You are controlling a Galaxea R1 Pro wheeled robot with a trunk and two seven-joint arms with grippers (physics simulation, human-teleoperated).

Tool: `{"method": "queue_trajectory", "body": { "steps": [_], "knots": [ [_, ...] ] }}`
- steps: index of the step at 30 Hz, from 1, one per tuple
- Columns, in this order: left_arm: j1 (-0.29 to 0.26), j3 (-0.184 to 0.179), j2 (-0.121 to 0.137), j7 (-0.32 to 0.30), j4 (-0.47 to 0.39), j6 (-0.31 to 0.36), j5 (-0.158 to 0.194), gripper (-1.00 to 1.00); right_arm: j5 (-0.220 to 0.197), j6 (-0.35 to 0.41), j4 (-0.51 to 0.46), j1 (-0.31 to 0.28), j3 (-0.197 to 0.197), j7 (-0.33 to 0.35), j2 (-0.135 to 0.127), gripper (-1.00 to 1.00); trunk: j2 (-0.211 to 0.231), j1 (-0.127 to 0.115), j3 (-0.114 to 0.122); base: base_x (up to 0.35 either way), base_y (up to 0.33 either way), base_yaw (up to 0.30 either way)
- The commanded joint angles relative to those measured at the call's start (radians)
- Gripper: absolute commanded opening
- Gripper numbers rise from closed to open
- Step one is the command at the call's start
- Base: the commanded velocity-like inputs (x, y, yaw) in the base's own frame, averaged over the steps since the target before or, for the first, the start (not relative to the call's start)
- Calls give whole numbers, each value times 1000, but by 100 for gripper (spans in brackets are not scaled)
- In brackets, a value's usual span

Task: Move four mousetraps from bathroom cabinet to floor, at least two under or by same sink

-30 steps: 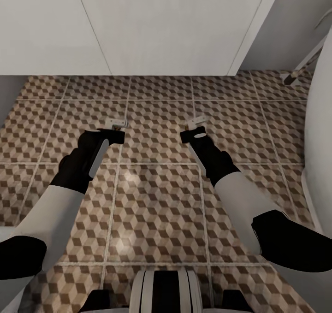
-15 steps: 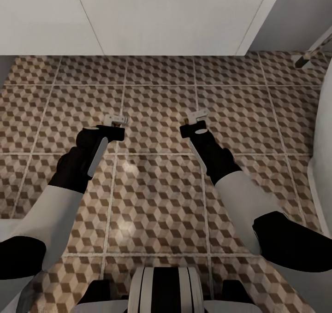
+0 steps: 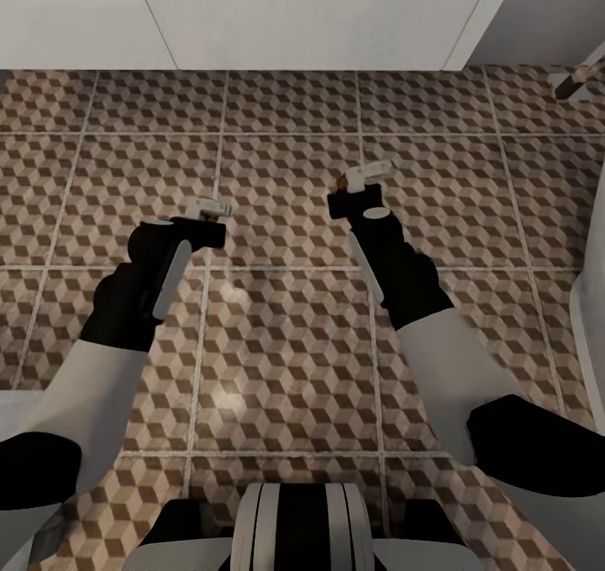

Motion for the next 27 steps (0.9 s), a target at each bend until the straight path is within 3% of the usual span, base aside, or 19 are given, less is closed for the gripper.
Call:
{"method": "queue_trajectory", "body": {
  "steps": [1,7,17,21,22,23,25,27],
  "knots": [
    [-1,-3,1,11,-8,8,8,-100,6,17,-13,0,2,-2,0,-100,0,0,-1,0,0,0],
    [-1,-3,2,12,-66,21,7,-100,7,72,-82,1,2,-3,0,-100,0,0,-1,0,0,0],
    [-1,-10,15,17,-127,15,-1,-100,12,74,-87,4,4,-17,0,-100,0,0,-1,0,0,0],
    [1,-9,9,48,-108,-1,-71,-100,12,66,-81,4,4,-67,0,-100,0,0,-1,0,0,0],
    [1,-7,1,66,-82,-25,-104,-100,12,59,-76,4,4,-84,0,-100,0,0,-1,0,0,0],
    [1,-6,-11,84,-48,-69,-137,-100,12,48,-68,4,4,-100,0,-100,0,0,-1,0,0,0],
    [0,-6,-21,103,-13,-129,-168,-100,12,23,-55,4,4,-119,0,-100,0,0,-1,0,0,0],
    [1,-6,-30,138,46,-265,-219,-100,12,-8,-39,4,4,-130,0,-100,0,0,-1,0,0,0]
  ]
}}
